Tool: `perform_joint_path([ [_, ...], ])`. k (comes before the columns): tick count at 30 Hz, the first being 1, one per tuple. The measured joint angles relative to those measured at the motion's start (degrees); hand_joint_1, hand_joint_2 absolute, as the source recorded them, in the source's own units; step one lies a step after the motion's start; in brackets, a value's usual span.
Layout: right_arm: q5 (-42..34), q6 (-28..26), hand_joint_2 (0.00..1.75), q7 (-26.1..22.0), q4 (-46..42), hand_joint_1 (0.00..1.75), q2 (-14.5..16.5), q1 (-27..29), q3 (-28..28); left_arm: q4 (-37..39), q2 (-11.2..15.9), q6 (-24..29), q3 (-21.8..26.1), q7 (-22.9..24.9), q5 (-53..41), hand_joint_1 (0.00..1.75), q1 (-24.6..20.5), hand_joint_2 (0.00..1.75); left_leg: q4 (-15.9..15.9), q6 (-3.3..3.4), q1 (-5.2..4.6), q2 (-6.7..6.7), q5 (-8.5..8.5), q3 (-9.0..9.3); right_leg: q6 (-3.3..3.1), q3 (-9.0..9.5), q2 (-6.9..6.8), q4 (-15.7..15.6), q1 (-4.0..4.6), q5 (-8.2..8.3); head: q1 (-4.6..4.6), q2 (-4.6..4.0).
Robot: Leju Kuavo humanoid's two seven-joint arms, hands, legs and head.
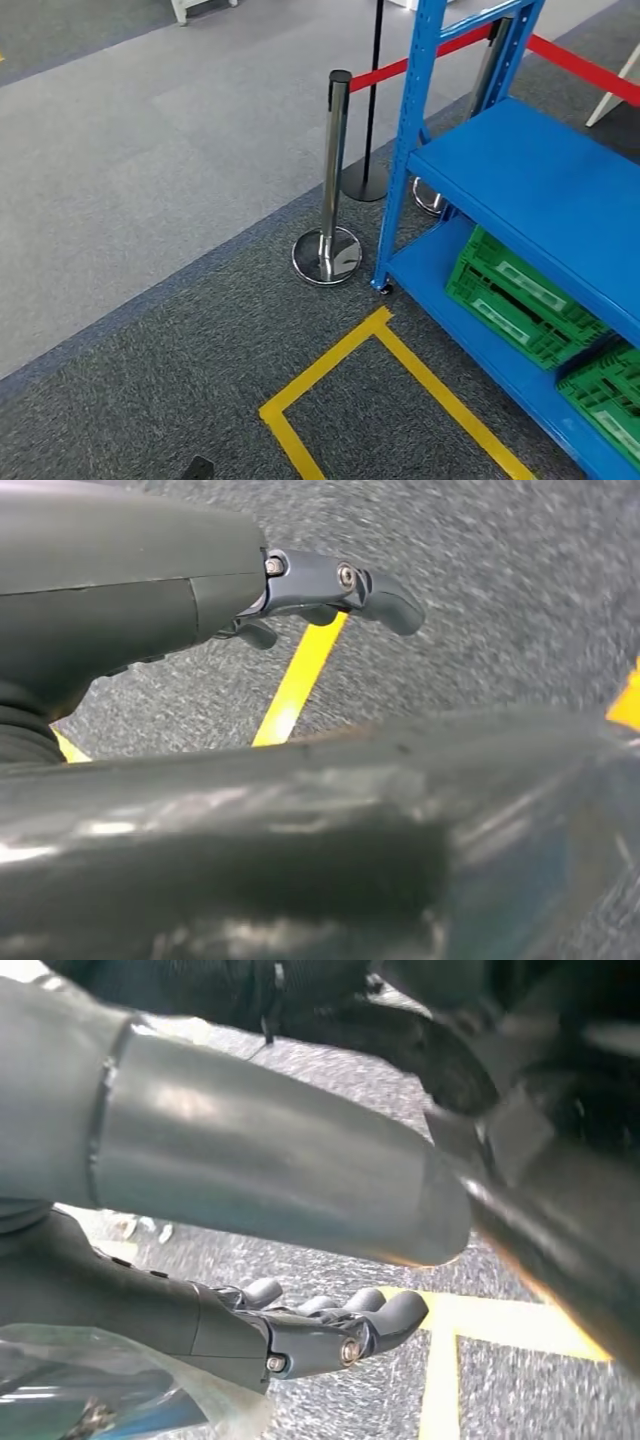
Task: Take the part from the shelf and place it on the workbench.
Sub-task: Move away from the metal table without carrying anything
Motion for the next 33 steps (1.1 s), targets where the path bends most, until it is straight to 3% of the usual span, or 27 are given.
perform_joint_path([
  [1, 0.0, 0.01, 0.0, 0.01, 0.1, 0.0, 0.0, -0.01, -0.02, 0.01, -0.02, -0.02, 0.0, 0.01, 0.0, 0.0, 0.14, 0.0, 2.36, 0.16, -0.03, -0.28, -0.26, -1.33, -0.05, 0.08, 0.9, 0.01, 0.12, 0.0, -0.03, 0.0],
  [2, -0.01, 0.02, 0.0, 0.02, 0.2, 0.0, 0.01, 0.01, -0.04, 0.01, -0.03, -0.03, 0.0, 0.02, 0.01, 0.0, 0.24, 0.0, 2.55, 0.4, -0.06, -0.47, 0.67, -1.77, -0.06, 0.19, 1.82, 0.01, 0.23, -0.01, -0.02, 0.0],
  [4, -0.01, 0.04, 0.0, 0.04, 0.29, 0.0, 0.11, 0.07, -0.04, 0.01, 0.01, -0.03, 0.0, 0.03, 0.01, 0.0, 0.27, 0.0, -3.18, 1.06, -0.21, -1.66, 5.25, 0.05, -0.06, 0.43, 3.61, 0.02, 0.31, -0.02, -0.02, 0.0],
  [6, -0.01, 0.08, 0.0, 0.05, 0.35, 0.0, 0.36, -0.01, -0.04, 0.02, 0.12, -0.03, 0.0, 0.07, 0.01, 0.0, 0.25, 0.0, -10.48, 1.62, -0.21, -5.05, 8.65, 2.59, 0.13, 0.25, 5.23, 0.18, 0.3, -0.03, 0.0, 0.0],
  [8, -0.04, 0.15, 0.0, 0.06, 0.46, 0.0, 0.57, -0.07, -0.04, 0.02, 0.18, -0.03, 0.0, 0.19, 0.01, 0.0, 0.21, 0.0, -13.39, 1.79, -0.26, -6.87, 9.13, 3.5, 0.72, -0.44, 6.79, 0.24, 0.02, 0.16, -0.03, 0.0],
  [9, -0.07, 0.2, 0.0, 0.07, 0.53, 0.0, 0.62, -0.02, -0.03, 0.02, 0.14, -0.02, 0.0, 0.25, 0.01, 0.0, 0.18, 0.0, -13.78, 1.85, -0.31, -6.25, 9.12, 3.63, 1.13, -0.91, 7.56, 0.12, -0.17, 0.33, -0.06, 0.0],
  [10, -0.09, 0.26, 0.0, 0.07, 0.6, 0.0, 0.66, 0.09, -0.01, 0.01, 0.1, 0.01, 0.01, 0.27, 0.02, 0.0, 0.1, 0.0, -14.05, 2.06, -0.29, -5.5, 9.29, 3.75, 1.44, -1.24, 7.68, 0.14, -0.31, 0.36, -0.05, 0.0],
  [11, -0.1, 0.32, 0.0, 0.07, 0.68, 0.0, 0.69, 0.14, 0.01, 0.01, 0.08, 0.05, 0.02, 0.25, 0.04, 0.0, 0.04, 0.0, -14.45, 2.34, -0.22, -4.69, 9.48, 3.9, 1.69, -1.73, 6.58, 0.72, -0.25, -0.12, 0.0, 0.0],
  [13, -0.13, 0.44, 0.0, 0.13, 0.87, 0.0, 0.7, 0.05, 0.04, 0.01, 0.05, 0.13, 0.06, 0.15, 0.14, 0.0, -0.01, 0.0, -15.09, 2.77, -0.09, -2.8, 9.76, 4.13, 2.0, -4.0, 2.57, 5.17, -0.01, -3.02, 0.25, 0.0],
  [14, -0.14, 0.48, 0.0, 0.16, 0.95, 0.0, 0.73, -0.08, 0.04, 0.01, 0.05, 0.15, 0.08, 0.08, 0.21, 0.0, 0.07, 0.0, -15.15, 2.88, -0.16, -1.83, 9.73, 4.15, 2.21, -5.81, 0.71, 8.8, 0.08, -5.05, 0.33, 0.0],
  [15, -0.15, 0.51, 0.0, 0.2, 1.04, 0.0, 0.76, -0.15, 0.03, 0.01, 0.03, 0.15, 0.09, 0.02, 0.31, 0.0, 0.17, 0.0, -15.14, 2.92, -0.2, -0.8, 9.68, 4.15, 2.44, -7.58, -0.16, 12.43, 0.03, -6.71, 0.39, 0.0],
  [16, -0.17, 0.52, 0.0, 0.21, 1.12, 0.0, 0.8, -0.16, 0.01, 0.01, -0.02, 0.15, 0.1, -0.04, 0.43, 0.0, 0.26, 0.0, -15.13, 2.91, -0.21, 0.18, 9.62, 4.15, 2.66, -8.74, -0.55, 14.88, -0.06, -7.46, 0.37, 0.0],
  [17, -0.23, 0.52, 0.0, 0.22, 1.2, 0.0, 0.82, -0.12, 0.0, 0.01, -0.08, 0.15, 0.12, -0.08, 0.52, 0.0, 0.28, 0.0, -15.12, 2.85, -0.19, 1.1, 9.54, 4.17, 2.87, -8.86, -0.8, 15.34, -0.16, -7.11, 0.37, 0.0],
  [18, -0.32, 0.54, 0.0, 0.23, 1.3, 0.0, 0.83, -0.03, 0.0, 0.01, -0.15, 0.15, 0.16, -0.12, 0.61, 0.0, 0.25, 0.0, -15.1, 2.74, -0.13, 1.94, 9.45, 4.25, 3.04, -7.74, -1.16, 13.48, -0.27, -5.73, 0.38, 0.0],
  [20, -0.5, 0.57, 0.0, 0.24, 1.5, 0.0, 0.85, 0.04, 0.03, 0.01, -0.27, 0.15, 0.34, -0.16, 0.68, 0.0, 0.14, 0.0, -14.99, 2.24, -0.16, 3.34, 9.11, 4.57, 3.22, -3.21, -3.56, 5.57, -0.37, -2.26, 0.43, 0.0],
  [22, -0.6, 0.65, 0.0, 0.21, 1.64, 0.0, 0.92, -0.07, 0.03, 0.01, -0.3, 0.2, 0.52, -0.17, 0.7, 0.0, 0.12, 0.0, -14.75, 1.54, -0.4, 4.5, 8.69, 4.95, 2.67, -0.03, -5.52, 0.3, -0.27, -0.64, 0.31, 0.0],
  [23, -0.68, 0.69, 0.0, 0.19, 1.7, 0.0, 0.98, -0.13, 0.01, 0.01, -0.29, 0.23, 0.57, -0.17, 0.71, 0.0, 0.09, 0.0, -14.69, 1.21, -0.5, 5.05, 8.58, 5.13, 2.21, 0.28, -5.59, -0.19, -0.15, -0.65, 0.2, 0.0],
  [25, -0.89, 0.79, 0.0, 0.16, 1.88, 0.0, 1.05, -0.04, -0.01, 0.01, -0.31, 0.31, 0.64, -0.17, 0.7, 0.0, -0.08, 0.0, -14.64, 0.57, -0.32, 5.93, 8.33, 5.55, 1.31, 0.09, -4.18, -0.1, -0.13, -0.47, 0.0, 0.0],
  [27, -1.07, 0.86, 0.0, 0.13, 2.11, 0.0, 1.13, 0.05, 0.01, 0.01, -0.33, 0.36, 0.74, -0.17, 0.69, 0.0, -0.3, 0.0, -12.83, -0.01, -0.01, 4.21, 6.66, 5.17, 0.56, 0.15, -3.0, -0.25, -0.24, -0.33, -0.16, 0.0],
  [29, -1.11, 0.9, 0.0, 0.07, 2.25, 0.0, 1.22, -0.02, 0.0, 0.01, -0.33, 0.37, 0.86, -0.16, 0.68, 0.0, -0.31, 0.0, -6.29, -0.21, 0.12, 1.08, 2.86, 2.52, -0.02, 0.3, -1.76, -0.31, -0.19, -0.2, -0.42, 0.0],
  [31, -1.13, 0.99, 0.0, 0.01, 2.43, 0.0, 1.27, -0.13, -0.02, 0.02, -0.34, 0.37, 0.91, -0.08, 0.68, 0.0, -0.03, 0.0, 1.07, -0.05, 0.09, -0.18, 0.05, -0.79, -0.27, 0.25, -0.08, -0.28, 0.03, -0.13, -0.51, 0.0],
  [32, -1.14, 1.05, 0.0, -0.03, 2.55, 0.0, 1.31, -0.14, -0.03, 0.02, -0.34, 0.37, 0.92, -0.03, 0.68, 0.0, 0.1, 0.0, 2.43, 0.15, 0.05, -0.35, 0.26, -1.51, -0.31, 0.29, 0.85, -0.26, 0.16, -0.11, -0.51, 0.0],
  [33, -1.16, 1.15, 0.0, -0.08, 2.67, 0.0, 1.36, -0.1, -0.04, 0.02, -0.35, 0.37, 0.93, 0.0, 0.68, 0.0, 0.17, 0.0, 1.46, 0.45, -0.01, -0.5, 1.64, -1.25, -0.31, 0.38, 1.72, -0.25, 0.28, -0.1, -0.51, 0.0],
])
